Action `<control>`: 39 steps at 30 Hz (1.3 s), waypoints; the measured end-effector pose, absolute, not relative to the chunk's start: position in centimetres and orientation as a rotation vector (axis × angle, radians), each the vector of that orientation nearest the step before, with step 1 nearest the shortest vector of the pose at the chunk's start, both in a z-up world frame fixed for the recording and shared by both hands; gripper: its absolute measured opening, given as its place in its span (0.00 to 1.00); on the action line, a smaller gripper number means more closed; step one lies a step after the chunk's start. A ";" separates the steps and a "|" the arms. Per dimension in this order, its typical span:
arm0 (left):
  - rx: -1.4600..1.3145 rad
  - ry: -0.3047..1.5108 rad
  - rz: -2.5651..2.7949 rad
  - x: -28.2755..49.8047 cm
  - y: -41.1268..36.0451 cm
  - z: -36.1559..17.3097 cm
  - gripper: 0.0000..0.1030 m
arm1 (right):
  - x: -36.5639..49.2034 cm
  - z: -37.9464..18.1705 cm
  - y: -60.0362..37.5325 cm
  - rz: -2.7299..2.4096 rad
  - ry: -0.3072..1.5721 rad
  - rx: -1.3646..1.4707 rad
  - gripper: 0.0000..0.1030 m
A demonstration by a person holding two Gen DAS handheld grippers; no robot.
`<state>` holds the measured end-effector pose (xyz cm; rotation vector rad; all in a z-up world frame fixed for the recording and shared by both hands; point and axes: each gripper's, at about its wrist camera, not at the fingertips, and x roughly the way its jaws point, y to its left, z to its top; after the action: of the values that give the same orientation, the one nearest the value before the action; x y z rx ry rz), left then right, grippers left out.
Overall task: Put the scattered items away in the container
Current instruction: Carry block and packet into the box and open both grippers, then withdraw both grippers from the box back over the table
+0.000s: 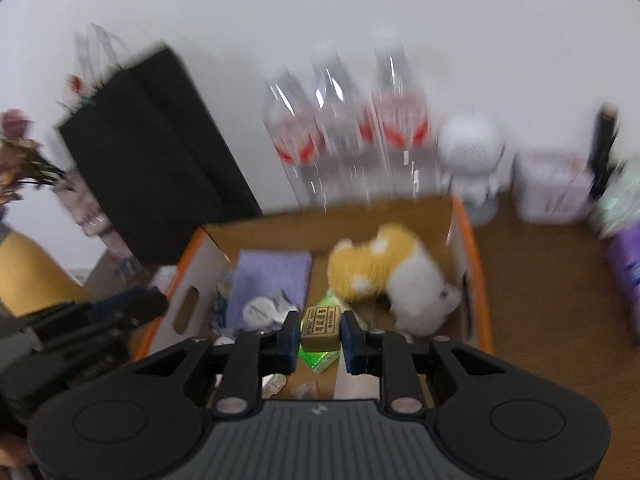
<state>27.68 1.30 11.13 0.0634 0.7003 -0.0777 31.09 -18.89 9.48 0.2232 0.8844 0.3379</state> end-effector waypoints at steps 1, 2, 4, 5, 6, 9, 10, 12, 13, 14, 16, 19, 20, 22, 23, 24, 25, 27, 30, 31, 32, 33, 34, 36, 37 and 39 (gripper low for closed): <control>0.037 0.752 -0.075 29.0 1.7 10.3 0.19 | 32.1 8.7 -18.4 0.334 0.919 0.217 0.19; 0.020 0.793 -0.079 30.1 2.0 9.7 0.16 | 32.7 8.0 -17.9 0.332 0.943 0.208 0.19; 0.009 0.845 -0.081 31.6 2.4 8.8 0.11 | 34.0 7.0 -17.1 0.329 0.992 0.197 0.19; 0.006 0.860 -0.074 32.2 2.5 8.5 0.11 | 34.5 6.6 -16.7 0.328 1.011 0.197 0.20; -0.007 0.872 -0.067 32.7 2.9 8.2 0.11 | 34.9 6.4 -16.4 0.326 1.019 0.198 0.20; -0.033 0.900 -0.065 33.7 3.7 7.7 0.11 | 35.9 6.0 -15.8 0.315 1.034 0.194 0.22; -0.029 0.906 -0.066 33.9 3.7 7.8 0.11 | 36.2 5.9 -15.7 0.312 1.043 0.195 0.22; -0.041 0.942 -0.096 34.3 3.7 8.0 0.13 | 36.5 5.8 -15.6 0.315 1.074 0.183 0.25; -0.056 0.962 -0.115 34.4 3.8 8.0 0.14 | 36.6 6.0 -15.5 0.315 1.080 0.177 0.35; -0.068 0.963 -0.119 34.3 3.8 8.2 0.14 | 36.5 6.1 -15.5 0.307 1.082 0.176 0.40; -0.054 0.949 -0.119 34.0 3.6 8.8 0.26 | 36.4 6.5 -15.7 0.291 1.090 0.180 0.56; -0.020 0.970 -0.127 33.6 3.0 9.5 0.72 | 36.3 7.0 -16.0 0.273 1.117 0.163 0.61; -0.007 0.973 -0.134 33.5 2.8 9.8 0.76 | 36.2 7.0 -16.1 0.258 1.132 0.155 0.64; 0.032 0.975 -0.131 33.0 2.1 10.2 0.84 | 35.9 7.0 -16.3 0.228 1.154 0.140 0.79; 0.047 0.979 -0.131 32.8 1.8 10.3 0.86 | 35.7 7.1 -16.5 0.215 1.157 0.136 0.80; 0.061 0.989 -0.129 32.5 1.5 10.3 0.90 | 35.5 7.1 -16.6 0.203 1.156 0.136 0.81; 0.074 0.999 -0.124 32.3 1.2 10.3 0.92 | 35.3 7.1 -16.8 0.196 1.158 0.138 0.81; 0.092 1.009 -0.102 31.7 0.8 10.5 0.95 | 34.7 7.3 -17.3 0.195 1.168 0.139 0.81; 0.089 1.018 -0.068 30.9 0.6 11.1 0.98 | 33.6 8.1 -17.7 0.187 1.160 0.120 0.81; 0.097 1.009 -0.059 30.3 0.3 11.5 0.99 | 33.1 8.5 -17.9 0.184 1.151 0.110 0.82; 0.106 0.997 -0.059 29.7 0.1 11.9 1.00 | 32.7 8.8 -18.0 0.184 1.143 0.104 0.83; 0.114 0.984 -0.064 29.1 -0.1 12.3 1.00 | 32.2 9.1 -18.2 0.185 1.131 0.103 0.85; 0.115 0.973 -0.071 28.4 -0.3 12.7 1.00 | 31.6 9.3 -18.4 0.187 1.119 0.107 0.85; 0.101 0.958 -0.070 27.1 -0.6 13.2 1.00 | 30.3 9.6 -18.4 0.185 1.097 0.109 0.85; 0.091 0.951 -0.065 26.5 -0.8 13.4 1.00 | 29.6 9.8 -18.4 0.181 1.086 0.108 0.85; 0.081 0.942 -0.051 25.2 -0.9 13.6 1.00 | 28.3 10.1 -18.6 0.178 1.073 0.104 0.85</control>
<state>25.20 -0.91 13.65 0.0815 0.9416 -0.0510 28.35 -18.58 10.07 0.1043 1.0727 0.1778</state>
